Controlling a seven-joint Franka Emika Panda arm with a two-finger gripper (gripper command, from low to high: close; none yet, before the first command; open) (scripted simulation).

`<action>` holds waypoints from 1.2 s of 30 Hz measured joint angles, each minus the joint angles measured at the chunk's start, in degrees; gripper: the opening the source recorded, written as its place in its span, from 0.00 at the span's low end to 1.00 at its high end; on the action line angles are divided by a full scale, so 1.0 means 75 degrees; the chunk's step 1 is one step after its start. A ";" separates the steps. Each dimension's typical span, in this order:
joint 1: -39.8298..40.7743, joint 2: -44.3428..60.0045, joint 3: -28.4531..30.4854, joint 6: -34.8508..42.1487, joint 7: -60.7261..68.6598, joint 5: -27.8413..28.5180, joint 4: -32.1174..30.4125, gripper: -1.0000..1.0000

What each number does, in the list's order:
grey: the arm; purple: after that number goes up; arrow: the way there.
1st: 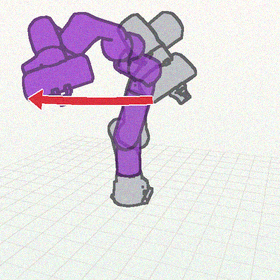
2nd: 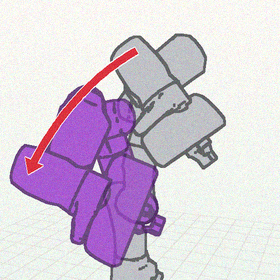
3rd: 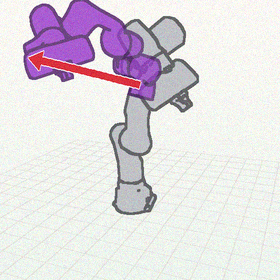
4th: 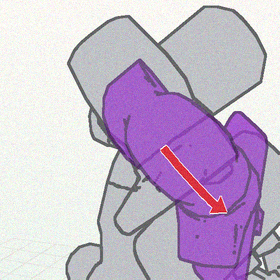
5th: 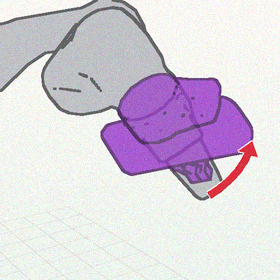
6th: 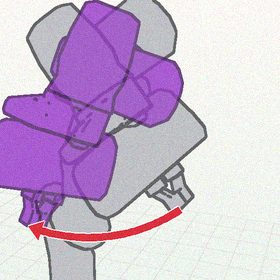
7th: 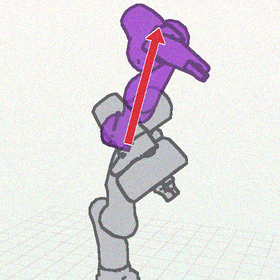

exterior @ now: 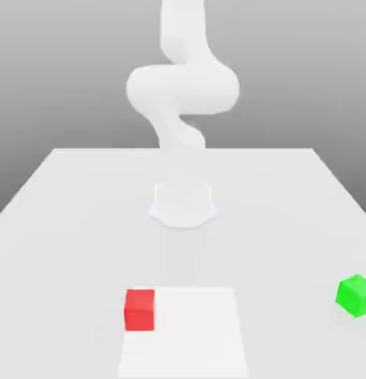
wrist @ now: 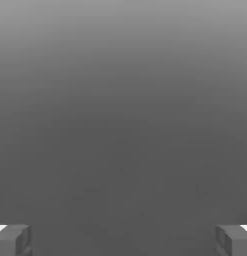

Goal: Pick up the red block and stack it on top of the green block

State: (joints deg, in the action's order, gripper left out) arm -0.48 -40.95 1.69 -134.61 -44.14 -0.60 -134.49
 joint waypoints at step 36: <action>0.0507 0.6992 0.0628 -0.4379 0.1937 -0.0638 -0.2870 0.00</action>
State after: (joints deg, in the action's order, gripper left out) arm 3.32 11.49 6.41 -167.46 -29.61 -5.39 -156.02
